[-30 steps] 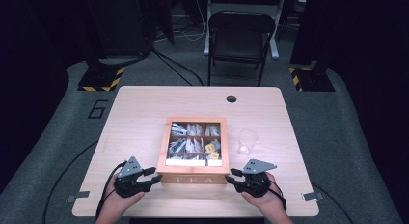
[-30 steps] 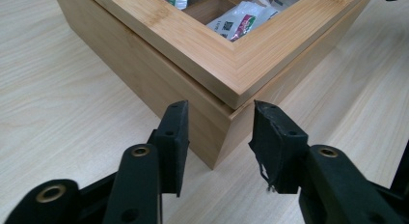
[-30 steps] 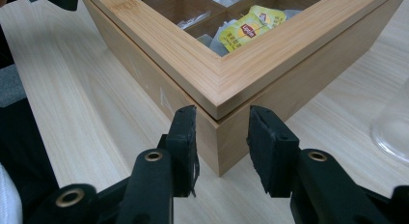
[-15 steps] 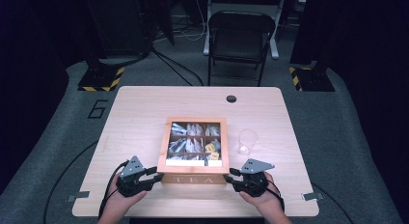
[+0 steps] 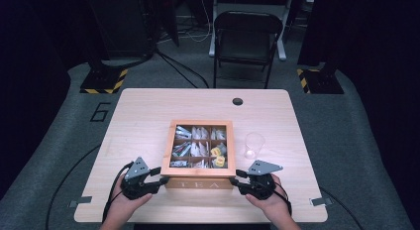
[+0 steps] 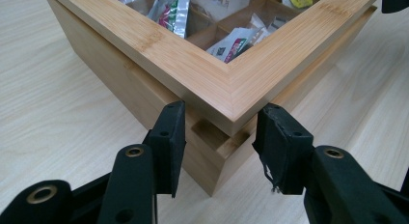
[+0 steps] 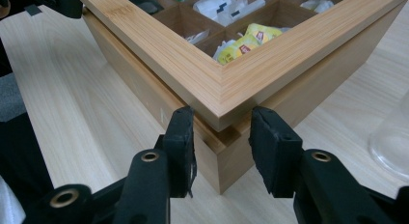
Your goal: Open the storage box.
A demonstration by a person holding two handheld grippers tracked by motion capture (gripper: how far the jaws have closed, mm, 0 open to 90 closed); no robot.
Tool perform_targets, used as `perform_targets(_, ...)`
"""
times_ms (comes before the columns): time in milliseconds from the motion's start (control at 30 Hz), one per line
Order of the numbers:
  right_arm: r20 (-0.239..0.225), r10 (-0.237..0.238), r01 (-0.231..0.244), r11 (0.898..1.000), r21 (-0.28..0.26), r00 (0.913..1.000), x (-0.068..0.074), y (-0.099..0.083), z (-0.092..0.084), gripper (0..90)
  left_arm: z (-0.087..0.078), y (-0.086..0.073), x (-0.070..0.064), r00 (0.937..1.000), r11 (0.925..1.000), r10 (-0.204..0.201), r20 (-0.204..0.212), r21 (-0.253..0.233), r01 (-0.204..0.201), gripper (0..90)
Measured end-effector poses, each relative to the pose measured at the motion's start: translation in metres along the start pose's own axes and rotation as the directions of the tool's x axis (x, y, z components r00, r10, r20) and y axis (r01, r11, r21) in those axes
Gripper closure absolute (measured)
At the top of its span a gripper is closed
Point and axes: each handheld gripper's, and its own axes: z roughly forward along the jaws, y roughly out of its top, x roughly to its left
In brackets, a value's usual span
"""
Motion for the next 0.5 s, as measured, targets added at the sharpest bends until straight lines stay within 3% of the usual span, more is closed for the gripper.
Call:
perform_targets(67,0.000,0.008,-0.008,1.000,-0.002,1.0000,-0.001,0.003,-0.001,57.6,-0.003,0.004,0.001,0.9998,0.9997,0.021,-0.002,0.008,-0.021,54.0)
perform_targets(333,0.013,-0.019,0.019,1.000,-0.016,0.9997,-0.001,0.010,-0.005,54.2,-0.006,0.011,0.003,0.9997,0.9996,0.023,-0.007,-0.016,-0.024,53.4)
perform_targets(500,0.013,-0.011,0.012,1.000,-0.029,0.9999,-0.002,0.018,-0.008,51.5,-0.010,0.017,0.006,0.9997,0.9993,0.024,0.003,-0.028,-0.024,53.0)
